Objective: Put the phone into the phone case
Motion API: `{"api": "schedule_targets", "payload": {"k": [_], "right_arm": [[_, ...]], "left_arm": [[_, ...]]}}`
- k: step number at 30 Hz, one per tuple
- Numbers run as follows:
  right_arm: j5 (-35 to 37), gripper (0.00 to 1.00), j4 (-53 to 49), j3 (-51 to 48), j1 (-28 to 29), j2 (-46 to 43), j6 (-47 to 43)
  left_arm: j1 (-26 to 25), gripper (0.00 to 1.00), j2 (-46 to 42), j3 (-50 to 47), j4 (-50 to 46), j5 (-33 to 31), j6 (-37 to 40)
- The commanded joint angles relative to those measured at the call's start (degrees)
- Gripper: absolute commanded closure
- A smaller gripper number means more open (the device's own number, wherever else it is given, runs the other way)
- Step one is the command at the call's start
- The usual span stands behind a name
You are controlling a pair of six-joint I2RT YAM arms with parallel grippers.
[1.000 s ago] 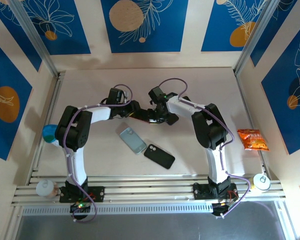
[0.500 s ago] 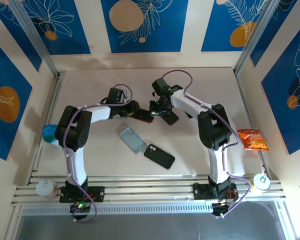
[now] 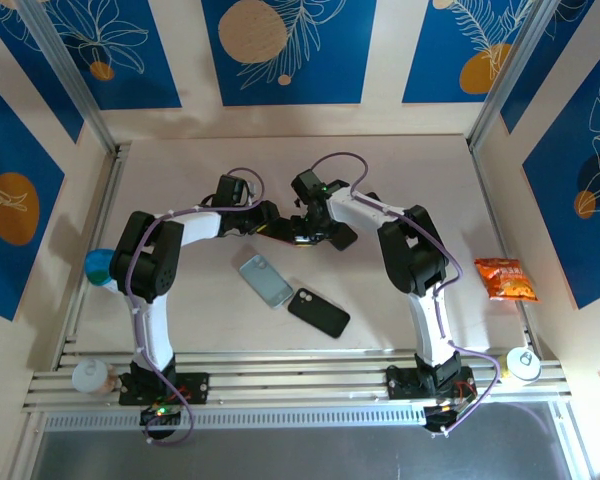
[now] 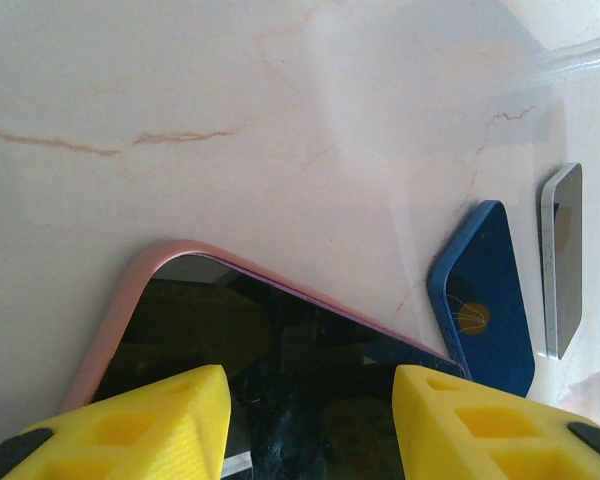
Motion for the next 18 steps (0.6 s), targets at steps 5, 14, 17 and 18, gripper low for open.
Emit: {"api": "schedule_targets", "payload": {"k": [5,14,17,18], "right_arm": [[1.10,1.00,-0.93,0.07,0.05,2.77,-1.04],[5.26,1.00,-3.96,-2.36,2.24,6.86,-3.32],[4.85,1.00,-4.19,-4.90,2.72,7.59,-3.28],[4.56,1.00,-4.16,-5.71,2.76,7.68,-3.09]], "left_arm": [[1.75,0.51,1.65,-0.69,-6.83,-4.15,1.78],[1.75,0.51,1.72,-1.77,-5.82,-4.22,1.51],[1.75,0.51,1.89,-2.18,-5.13,-4.09,1.03],[1.75,0.51,1.88,-2.29,-4.92,-4.09,0.99]]}}
